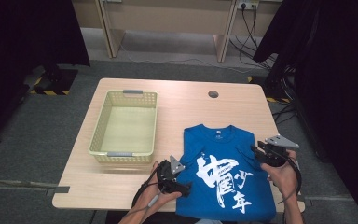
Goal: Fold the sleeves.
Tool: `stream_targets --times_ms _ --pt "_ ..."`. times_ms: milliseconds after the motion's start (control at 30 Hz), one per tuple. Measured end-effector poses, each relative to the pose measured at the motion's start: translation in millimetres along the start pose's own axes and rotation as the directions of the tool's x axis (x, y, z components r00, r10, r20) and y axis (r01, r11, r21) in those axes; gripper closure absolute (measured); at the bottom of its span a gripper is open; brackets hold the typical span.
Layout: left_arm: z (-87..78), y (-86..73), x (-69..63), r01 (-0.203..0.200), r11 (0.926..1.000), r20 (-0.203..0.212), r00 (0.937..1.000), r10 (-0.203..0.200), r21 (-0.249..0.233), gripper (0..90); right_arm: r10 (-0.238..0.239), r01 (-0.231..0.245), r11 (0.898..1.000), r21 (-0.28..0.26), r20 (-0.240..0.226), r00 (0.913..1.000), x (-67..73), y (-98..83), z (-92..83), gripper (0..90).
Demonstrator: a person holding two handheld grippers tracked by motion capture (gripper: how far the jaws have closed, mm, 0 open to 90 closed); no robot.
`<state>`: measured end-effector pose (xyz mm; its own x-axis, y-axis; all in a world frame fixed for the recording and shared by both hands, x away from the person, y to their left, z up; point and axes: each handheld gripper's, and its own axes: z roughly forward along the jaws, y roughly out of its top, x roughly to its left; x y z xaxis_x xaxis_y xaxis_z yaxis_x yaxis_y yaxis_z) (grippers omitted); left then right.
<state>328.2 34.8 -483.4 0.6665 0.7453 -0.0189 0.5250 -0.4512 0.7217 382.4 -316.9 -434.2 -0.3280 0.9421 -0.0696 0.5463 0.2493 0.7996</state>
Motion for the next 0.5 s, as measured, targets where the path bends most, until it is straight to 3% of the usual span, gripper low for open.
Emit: stream_targets --times_ms 200,500 --pt "0.0 0.0 0.0 0.000 1.0000 0.000 1.0000 0.000 0.000 0.0 -0.005 0.004 0.999 0.037 0.020 0.9998 -5.5 -10.9 1.7 61.8" --pt "0.2 0.2 0.1 0.000 1.0000 -0.001 1.0000 0.000 0.001 0.0 0.030 -0.032 0.997 0.064 0.037 0.9989 -20.7 -36.9 -9.7 60.1"
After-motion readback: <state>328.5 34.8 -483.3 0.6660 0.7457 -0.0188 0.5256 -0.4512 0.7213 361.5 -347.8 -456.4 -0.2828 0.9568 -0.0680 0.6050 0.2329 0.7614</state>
